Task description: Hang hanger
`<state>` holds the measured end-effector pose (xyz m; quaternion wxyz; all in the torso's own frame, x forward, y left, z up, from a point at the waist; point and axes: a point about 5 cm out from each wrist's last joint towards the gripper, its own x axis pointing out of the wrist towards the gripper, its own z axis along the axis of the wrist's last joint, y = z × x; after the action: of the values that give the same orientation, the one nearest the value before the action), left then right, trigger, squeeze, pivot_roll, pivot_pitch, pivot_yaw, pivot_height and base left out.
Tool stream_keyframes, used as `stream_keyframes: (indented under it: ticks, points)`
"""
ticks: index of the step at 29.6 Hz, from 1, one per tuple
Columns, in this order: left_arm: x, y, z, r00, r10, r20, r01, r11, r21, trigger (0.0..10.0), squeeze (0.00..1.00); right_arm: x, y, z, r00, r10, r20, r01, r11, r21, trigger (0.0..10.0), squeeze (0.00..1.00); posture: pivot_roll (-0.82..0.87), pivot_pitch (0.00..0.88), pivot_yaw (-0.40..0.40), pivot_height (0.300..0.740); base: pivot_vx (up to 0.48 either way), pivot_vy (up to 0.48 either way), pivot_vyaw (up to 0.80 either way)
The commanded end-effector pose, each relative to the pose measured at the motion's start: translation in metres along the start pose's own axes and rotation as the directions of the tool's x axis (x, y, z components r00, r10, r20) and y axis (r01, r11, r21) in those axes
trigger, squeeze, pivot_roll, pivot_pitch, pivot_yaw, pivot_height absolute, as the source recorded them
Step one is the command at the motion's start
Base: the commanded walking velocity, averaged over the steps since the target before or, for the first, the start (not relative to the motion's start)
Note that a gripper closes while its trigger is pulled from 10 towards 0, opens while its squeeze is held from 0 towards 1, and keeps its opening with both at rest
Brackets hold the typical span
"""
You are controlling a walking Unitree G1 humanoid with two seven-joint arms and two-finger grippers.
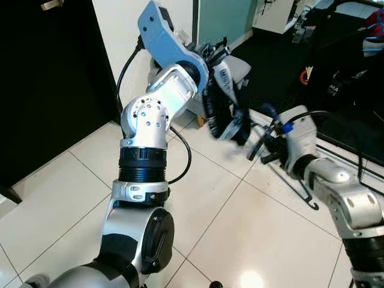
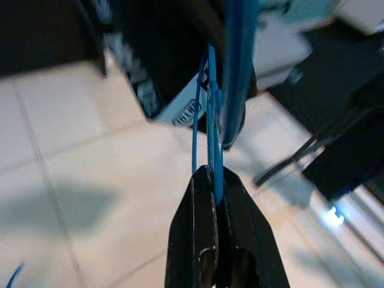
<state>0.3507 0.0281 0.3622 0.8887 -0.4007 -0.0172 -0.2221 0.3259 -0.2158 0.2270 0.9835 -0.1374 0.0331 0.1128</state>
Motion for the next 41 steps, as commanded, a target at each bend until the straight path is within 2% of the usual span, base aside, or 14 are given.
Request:
stream_keyframes:
  ticks: [1,5,12,14,18,23,27,28,34,37,38,39,40,41]
  points:
    - [-0.002,-0.013,-0.037,0.993,-0.057,-0.106,0.050,0.996,-0.070,10.0,0.00,0.000,0.001,0.013,0.995,0.010,0.095,-0.014,0.999,0.034,10.0,0.00,0.00,0.174,0.022,0.740,0.000,0.000,0.00]
    - [-0.004,-0.005,-0.055,0.988,-0.029,-0.155,0.023,0.999,-0.041,10.0,0.00,-0.001,0.006,0.032,0.976,0.038,0.213,-0.057,0.995,0.084,10.0,0.00,0.00,0.174,0.022,0.740,0.000,0.000,0.00]
    - [-0.006,0.006,-0.059,0.988,0.016,-0.151,-0.018,1.000,-0.012,10.0,0.00,-0.001,0.003,0.040,0.967,0.014,0.253,-0.042,0.993,0.108,10.0,0.00,-0.01,0.174,0.022,0.740,0.000,0.000,0.00]
    - [-0.004,0.038,-0.034,0.989,0.144,-0.046,-0.144,0.990,0.011,10.0,0.00,-0.004,-0.018,0.041,0.956,-0.125,0.265,0.081,0.982,0.172,10.0,0.00,-0.01,0.175,0.021,0.740,0.000,0.000,0.00]
    - [-0.006,0.056,-0.018,0.979,0.203,0.010,-0.203,0.979,0.014,10.0,0.00,-0.006,-0.035,0.041,0.933,-0.236,0.271,0.175,0.957,0.230,10.0,0.00,-0.01,0.175,0.020,0.740,0.000,0.000,0.00]
    - [-0.010,0.054,-0.027,0.988,0.152,-0.029,-0.151,0.988,0.029,10.0,0.00,-0.007,-0.040,0.045,0.915,-0.267,0.303,0.170,0.935,0.310,10.0,0.00,-0.01,0.176,0.020,0.740,0.000,0.000,0.00]
    - [-0.018,0.039,-0.051,0.992,0.011,-0.123,-0.004,0.998,0.057,10.0,0.00,-0.007,-0.039,0.050,0.909,-0.249,0.335,0.118,0.923,0.366,10.0,0.00,-0.01,0.177,0.017,0.740,0.000,0.000,0.00]
    - [-0.023,0.030,-0.065,0.981,-0.074,-0.180,0.090,0.993,0.082,10.0,0.00,-0.007,-0.037,0.052,0.909,-0.234,0.346,0.093,0.921,0.378,10.0,0.00,-0.01,0.177,0.017,0.740,0.000,0.000,0.00]
    - [-0.032,0.019,-0.085,0.952,-0.168,-0.255,0.203,0.972,0.119,10.0,0.00,-0.006,-0.036,0.055,0.910,-0.215,0.355,0.066,0.919,0.389,10.0,0.00,-0.01,0.177,0.017,0.740,0.000,0.000,0.00]
    - [-0.035,0.015,-0.090,0.941,-0.194,-0.277,0.237,0.963,0.129,10.0,0.05,-0.006,-0.036,0.056,0.912,-0.206,0.354,0.055,0.918,0.393,10.0,0.00,-0.01,0.177,0.017,0.740,0.000,0.000,0.00]
    - [-0.037,0.014,-0.094,0.934,-0.206,-0.291,0.258,0.954,0.153,10.0,0.17,-0.005,-0.035,0.056,0.917,-0.196,0.348,0.051,0.921,0.386,10.0,0.00,-0.01,0.177,0.017,0.740,0.000,0.000,0.00]
    - [-0.037,0.014,-0.094,0.934,-0.206,-0.291,0.258,0.954,0.153,10.0,0.17,-0.005,-0.035,0.056,0.917,-0.196,0.348,0.051,0.921,0.386,10.0,0.00,-0.01,0.177,0.017,0.740,0.000,0.000,0.00]
    - [-0.039,0.015,-0.098,0.931,-0.208,-0.300,0.272,0.944,0.189,10.0,0.27,-0.004,-0.034,0.056,0.922,-0.187,0.339,0.047,0.923,0.381,10.0,0.00,-0.01,0.177,0.019,0.740,0.000,0.000,0.00]
    - [-0.038,0.025,-0.103,0.939,-0.148,-0.309,0.241,0.927,0.288,10.0,0.27,-0.002,-0.033,0.056,0.932,-0.167,0.321,0.043,0.931,0.362,10.0,0.00,-0.01,0.177,0.020,0.740,0.000,0.000,0.00]
